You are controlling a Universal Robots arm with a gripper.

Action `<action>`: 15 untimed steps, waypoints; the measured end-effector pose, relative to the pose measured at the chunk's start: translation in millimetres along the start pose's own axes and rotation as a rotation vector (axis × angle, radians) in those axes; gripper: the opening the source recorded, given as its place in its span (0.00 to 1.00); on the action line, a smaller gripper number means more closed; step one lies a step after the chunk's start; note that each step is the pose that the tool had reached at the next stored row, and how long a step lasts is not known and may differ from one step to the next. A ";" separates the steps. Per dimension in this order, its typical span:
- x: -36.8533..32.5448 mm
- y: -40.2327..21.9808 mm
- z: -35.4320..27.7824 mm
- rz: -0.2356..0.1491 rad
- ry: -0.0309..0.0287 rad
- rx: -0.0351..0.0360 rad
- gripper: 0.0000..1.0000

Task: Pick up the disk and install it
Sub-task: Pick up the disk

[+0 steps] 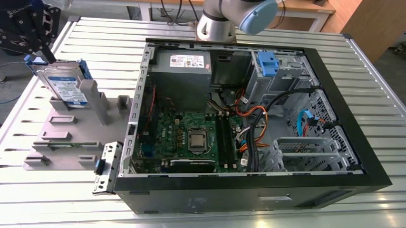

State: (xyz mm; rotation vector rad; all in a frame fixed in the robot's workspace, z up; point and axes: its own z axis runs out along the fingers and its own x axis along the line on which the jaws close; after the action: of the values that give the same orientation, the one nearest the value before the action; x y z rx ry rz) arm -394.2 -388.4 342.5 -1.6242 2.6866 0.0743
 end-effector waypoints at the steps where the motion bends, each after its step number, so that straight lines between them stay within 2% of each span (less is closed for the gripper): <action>1: 0.0 0.0 0.0 -0.006 0.0003 -0.0001 0.11; 15: 0.0 0.0 0.0 -0.091 0.0037 -0.0023 0.11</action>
State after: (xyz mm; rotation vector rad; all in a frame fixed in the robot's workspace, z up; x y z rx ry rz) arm -394.2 -388.4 342.5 -1.7461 2.6117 0.0743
